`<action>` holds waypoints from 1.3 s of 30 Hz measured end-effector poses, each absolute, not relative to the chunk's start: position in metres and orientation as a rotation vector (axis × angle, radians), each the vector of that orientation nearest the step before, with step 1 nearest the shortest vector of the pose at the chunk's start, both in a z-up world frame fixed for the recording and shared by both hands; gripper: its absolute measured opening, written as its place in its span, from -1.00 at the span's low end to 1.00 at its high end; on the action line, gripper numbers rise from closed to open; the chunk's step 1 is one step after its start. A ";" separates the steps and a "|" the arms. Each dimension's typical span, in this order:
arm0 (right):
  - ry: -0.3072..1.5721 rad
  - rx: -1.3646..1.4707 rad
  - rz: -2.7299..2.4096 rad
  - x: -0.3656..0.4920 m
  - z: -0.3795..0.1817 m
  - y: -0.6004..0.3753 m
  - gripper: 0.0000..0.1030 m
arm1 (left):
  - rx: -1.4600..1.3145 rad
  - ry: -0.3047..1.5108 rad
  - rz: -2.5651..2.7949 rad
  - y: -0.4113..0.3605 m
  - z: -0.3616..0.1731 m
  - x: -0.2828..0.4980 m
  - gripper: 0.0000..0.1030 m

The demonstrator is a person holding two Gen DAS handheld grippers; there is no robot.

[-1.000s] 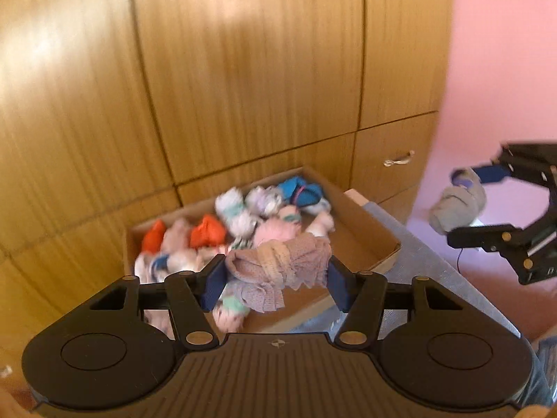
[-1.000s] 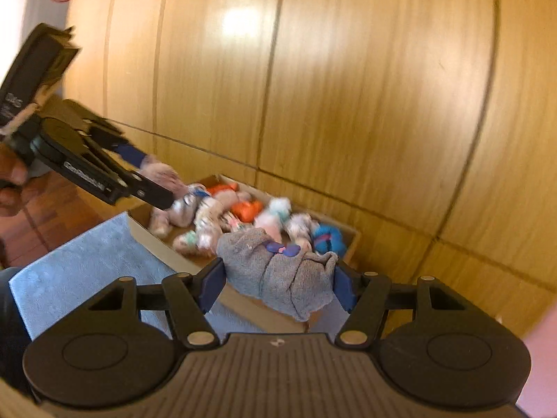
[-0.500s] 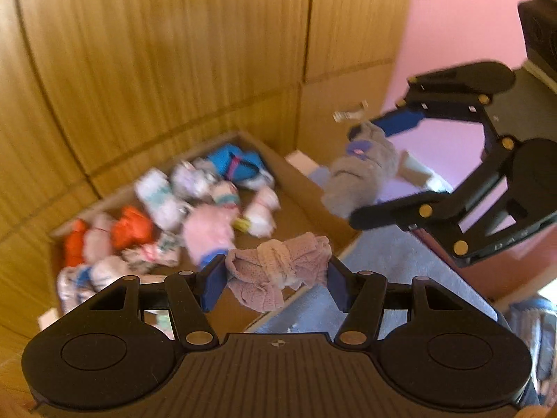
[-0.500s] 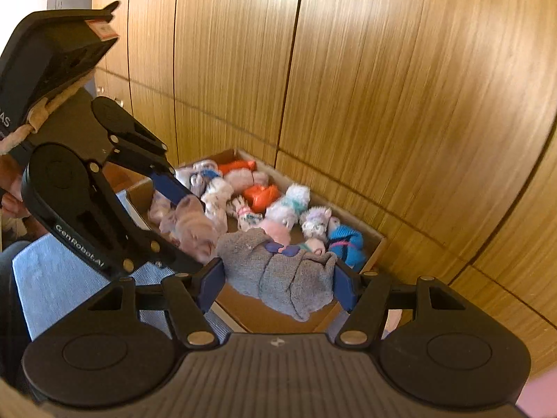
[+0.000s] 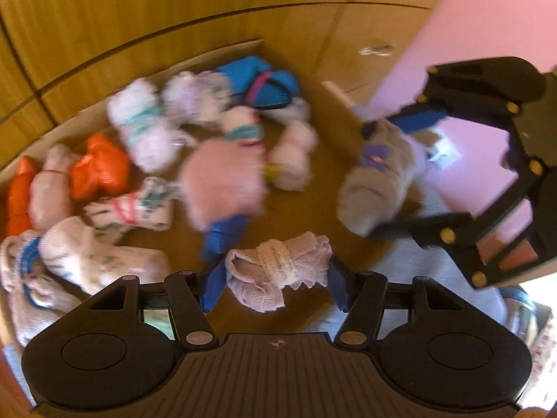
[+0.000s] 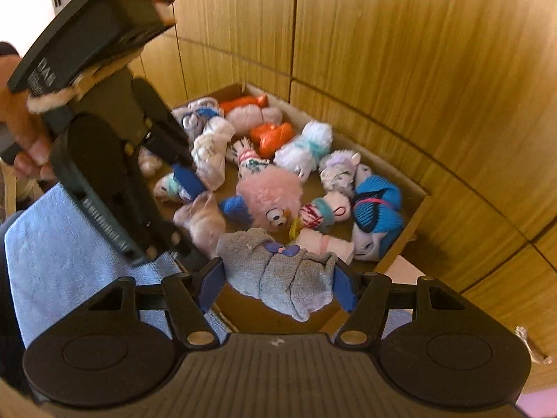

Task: Organize objects
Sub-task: 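Lower both bundles into the box and open both tools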

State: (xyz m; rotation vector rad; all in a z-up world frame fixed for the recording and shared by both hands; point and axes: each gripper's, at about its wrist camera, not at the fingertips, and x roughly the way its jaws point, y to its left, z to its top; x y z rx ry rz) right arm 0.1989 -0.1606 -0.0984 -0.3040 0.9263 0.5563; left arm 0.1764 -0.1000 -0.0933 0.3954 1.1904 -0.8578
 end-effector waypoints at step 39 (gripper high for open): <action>0.910 -0.327 0.310 0.166 -0.119 -0.135 0.87 | 0.184 0.886 -0.557 -0.075 -0.096 0.134 0.90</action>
